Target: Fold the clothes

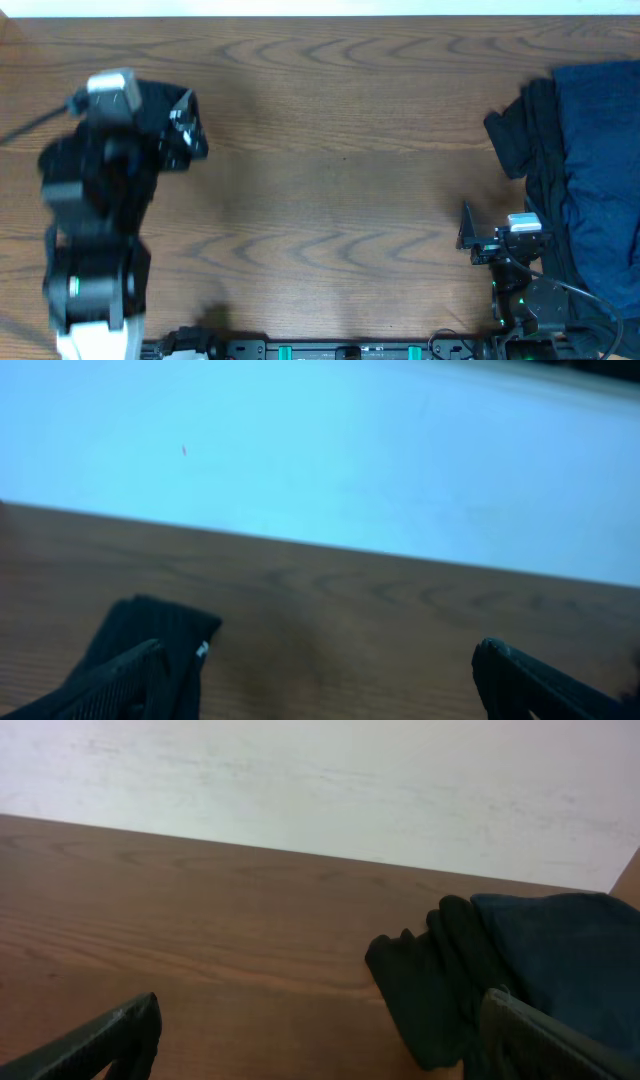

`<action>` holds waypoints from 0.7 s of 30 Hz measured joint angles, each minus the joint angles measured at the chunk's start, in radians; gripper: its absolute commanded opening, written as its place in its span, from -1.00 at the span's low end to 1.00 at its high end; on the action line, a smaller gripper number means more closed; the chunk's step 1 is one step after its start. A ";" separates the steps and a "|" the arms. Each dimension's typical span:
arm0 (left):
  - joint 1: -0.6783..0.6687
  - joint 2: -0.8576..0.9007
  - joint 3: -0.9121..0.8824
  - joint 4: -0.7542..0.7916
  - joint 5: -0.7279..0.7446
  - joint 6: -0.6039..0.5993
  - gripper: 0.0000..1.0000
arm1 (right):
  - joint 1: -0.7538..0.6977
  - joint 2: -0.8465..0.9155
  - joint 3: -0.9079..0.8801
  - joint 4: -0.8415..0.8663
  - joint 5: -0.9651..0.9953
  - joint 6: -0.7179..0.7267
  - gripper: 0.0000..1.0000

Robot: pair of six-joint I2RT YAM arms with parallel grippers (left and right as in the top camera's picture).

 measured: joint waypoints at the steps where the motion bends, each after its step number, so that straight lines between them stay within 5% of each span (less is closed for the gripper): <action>1: 0.000 -0.040 -0.018 0.000 0.000 0.000 0.96 | 0.000 0.000 0.000 0.000 0.000 0.000 0.99; 12: 0.000 -0.520 -0.330 -0.012 0.000 0.000 0.96 | 0.000 0.000 0.000 0.000 0.000 0.000 0.99; 21: 0.000 -0.723 -0.651 -0.016 0.000 0.000 0.96 | 0.000 0.000 0.000 0.000 0.000 0.000 0.99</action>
